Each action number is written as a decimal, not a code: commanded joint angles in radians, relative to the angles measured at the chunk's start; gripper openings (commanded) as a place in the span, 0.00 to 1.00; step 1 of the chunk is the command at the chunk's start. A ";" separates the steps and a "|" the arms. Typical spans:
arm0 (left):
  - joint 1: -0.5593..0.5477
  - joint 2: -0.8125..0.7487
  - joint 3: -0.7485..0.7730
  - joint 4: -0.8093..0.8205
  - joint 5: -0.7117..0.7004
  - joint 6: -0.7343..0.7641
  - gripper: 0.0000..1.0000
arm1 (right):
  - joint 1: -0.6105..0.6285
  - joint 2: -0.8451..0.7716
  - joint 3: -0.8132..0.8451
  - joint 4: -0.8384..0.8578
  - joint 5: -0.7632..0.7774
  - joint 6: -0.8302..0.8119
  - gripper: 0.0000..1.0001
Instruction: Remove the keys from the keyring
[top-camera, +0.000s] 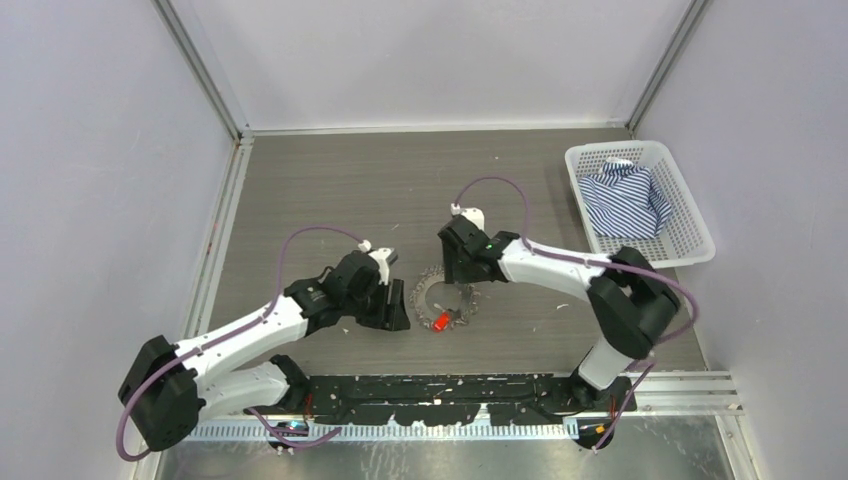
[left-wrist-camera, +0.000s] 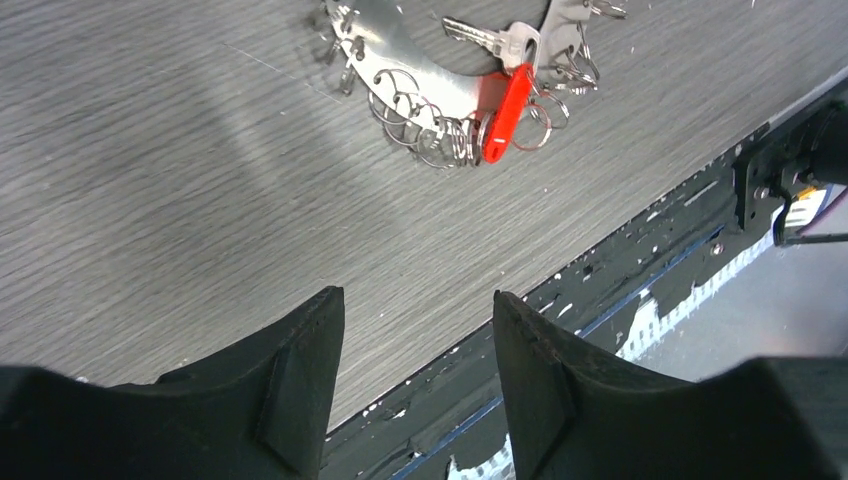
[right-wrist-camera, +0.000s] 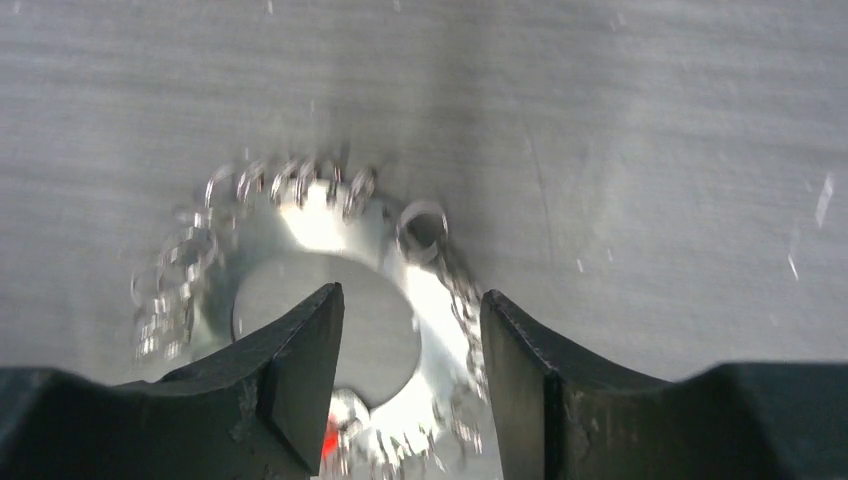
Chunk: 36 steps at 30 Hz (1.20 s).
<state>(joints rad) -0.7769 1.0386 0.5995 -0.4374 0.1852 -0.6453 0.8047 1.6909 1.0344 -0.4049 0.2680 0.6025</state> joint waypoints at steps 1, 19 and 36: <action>-0.022 0.025 0.040 0.064 -0.031 0.010 0.56 | 0.047 -0.203 -0.075 -0.107 0.000 0.099 0.59; 0.022 0.053 0.070 0.077 -0.162 -0.070 0.46 | 0.313 -0.134 -0.031 -0.225 0.015 0.370 0.38; 0.024 0.000 0.030 0.093 -0.109 -0.062 0.45 | 0.339 -0.108 -0.063 -0.215 0.045 0.613 0.27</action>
<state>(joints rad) -0.7570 1.0801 0.6468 -0.3840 0.0536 -0.7040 1.1378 1.5715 0.9894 -0.6357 0.2680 1.1091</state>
